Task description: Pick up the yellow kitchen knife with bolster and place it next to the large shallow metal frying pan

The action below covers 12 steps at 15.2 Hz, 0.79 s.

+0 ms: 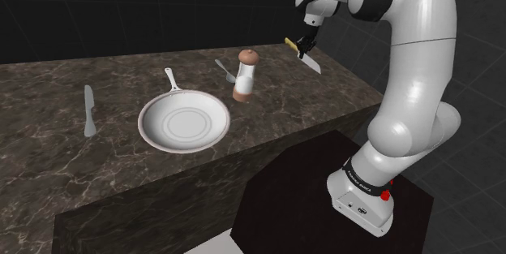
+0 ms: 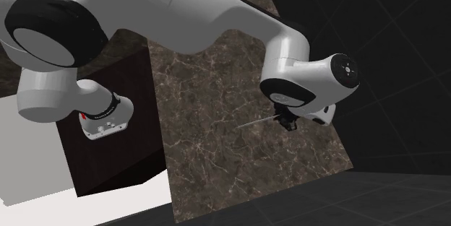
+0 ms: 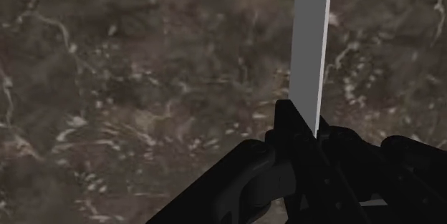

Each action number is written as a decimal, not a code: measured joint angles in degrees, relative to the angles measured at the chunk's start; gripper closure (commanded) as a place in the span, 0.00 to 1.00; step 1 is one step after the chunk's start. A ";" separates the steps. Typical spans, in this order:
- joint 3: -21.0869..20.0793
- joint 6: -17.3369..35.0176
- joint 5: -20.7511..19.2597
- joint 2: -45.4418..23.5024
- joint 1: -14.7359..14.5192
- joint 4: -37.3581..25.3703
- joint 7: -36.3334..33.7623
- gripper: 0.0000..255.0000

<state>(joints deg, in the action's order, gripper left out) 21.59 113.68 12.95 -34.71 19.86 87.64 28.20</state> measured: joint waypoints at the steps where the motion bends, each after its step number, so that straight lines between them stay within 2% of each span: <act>1: 0.06 -0.50 -0.08 0.15 0.03 -0.36 -0.03 1.00; 12: 0.82 -7.02 -1.40 3.41 -0.28 -3.82 -0.89 1.00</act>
<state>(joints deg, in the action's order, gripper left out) 22.41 106.66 11.55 -31.30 19.58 83.82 27.31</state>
